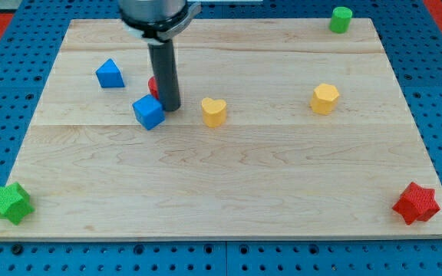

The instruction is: Move the red circle to the top left

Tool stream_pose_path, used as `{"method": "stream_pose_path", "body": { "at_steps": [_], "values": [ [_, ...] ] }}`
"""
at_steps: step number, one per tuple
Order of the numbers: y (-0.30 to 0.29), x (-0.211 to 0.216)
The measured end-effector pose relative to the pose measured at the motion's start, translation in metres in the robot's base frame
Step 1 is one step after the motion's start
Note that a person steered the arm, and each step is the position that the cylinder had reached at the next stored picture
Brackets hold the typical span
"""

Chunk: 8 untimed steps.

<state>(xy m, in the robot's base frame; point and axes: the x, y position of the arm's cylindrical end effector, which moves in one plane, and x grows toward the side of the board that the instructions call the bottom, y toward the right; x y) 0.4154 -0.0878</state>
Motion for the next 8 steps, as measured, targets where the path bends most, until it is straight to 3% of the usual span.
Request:
{"method": "stream_pose_path", "body": {
  "at_steps": [1, 3, 6, 7, 8],
  "values": [
    [-0.023, -0.003],
    [-0.022, -0.068],
    [0.084, -0.093],
    [0.051, -0.125],
    [-0.027, -0.125]
  ]
}}
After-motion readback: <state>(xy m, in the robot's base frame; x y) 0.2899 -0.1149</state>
